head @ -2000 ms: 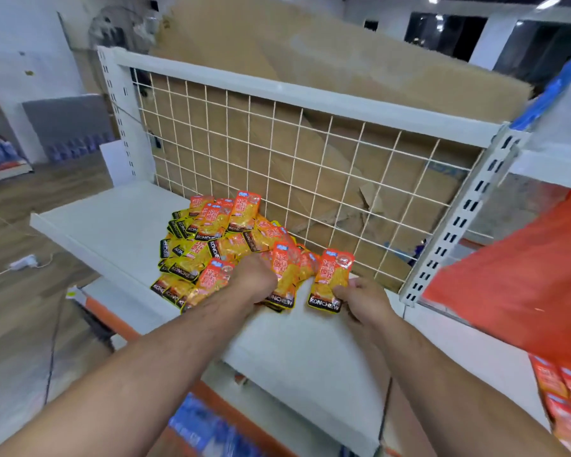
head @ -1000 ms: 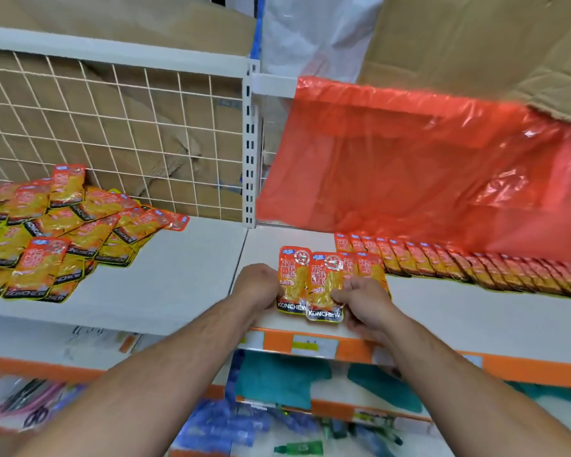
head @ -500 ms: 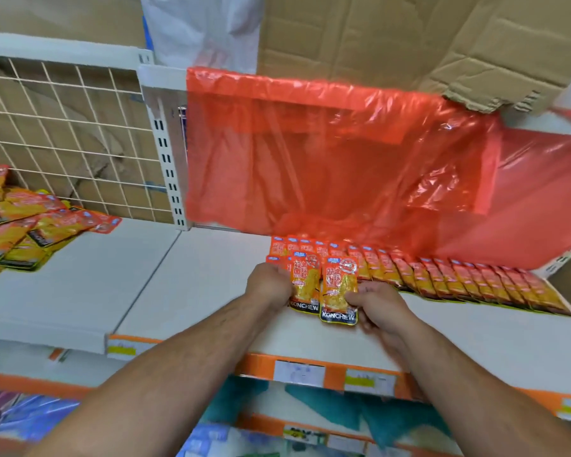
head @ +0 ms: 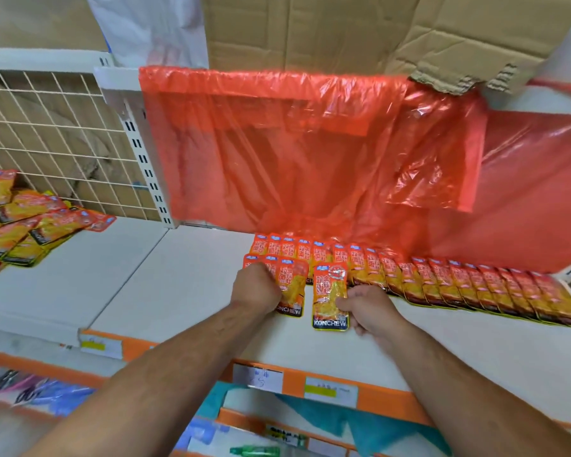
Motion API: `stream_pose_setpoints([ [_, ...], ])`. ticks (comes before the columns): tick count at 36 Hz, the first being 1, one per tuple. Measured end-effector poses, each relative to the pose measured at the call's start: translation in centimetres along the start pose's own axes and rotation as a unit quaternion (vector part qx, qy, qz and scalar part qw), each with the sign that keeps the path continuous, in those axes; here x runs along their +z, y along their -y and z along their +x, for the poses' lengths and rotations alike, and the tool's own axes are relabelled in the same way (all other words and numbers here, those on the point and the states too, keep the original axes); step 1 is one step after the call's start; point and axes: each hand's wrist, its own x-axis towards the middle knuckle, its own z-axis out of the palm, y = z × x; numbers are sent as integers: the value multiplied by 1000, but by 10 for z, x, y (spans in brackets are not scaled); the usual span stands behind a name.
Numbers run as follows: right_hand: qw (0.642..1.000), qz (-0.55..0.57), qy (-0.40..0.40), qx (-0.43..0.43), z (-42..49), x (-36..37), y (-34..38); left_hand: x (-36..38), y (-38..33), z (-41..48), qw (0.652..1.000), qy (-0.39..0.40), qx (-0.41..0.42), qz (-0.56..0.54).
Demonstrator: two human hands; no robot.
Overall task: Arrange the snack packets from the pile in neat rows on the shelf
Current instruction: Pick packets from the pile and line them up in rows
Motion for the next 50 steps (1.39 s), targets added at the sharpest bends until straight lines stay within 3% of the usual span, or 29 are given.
stream_pose_setpoints([
  [12,999,26,-5,22,3,2,6,1,-3,3,999,22,37,21],
  [21,999,32,-21,37,14,30,27,-12,18,5,985,-48,139,88],
  [28,989,-92,-106,34,16,50,35,-19,37,14,958,-67,235,149],
  [38,963,-235,-131,1,10,58,41,-28,42,23,959,-26,239,149],
  [50,877,-432,-204,-59,2,68,41,-28,46,22,943,-22,259,209],
])
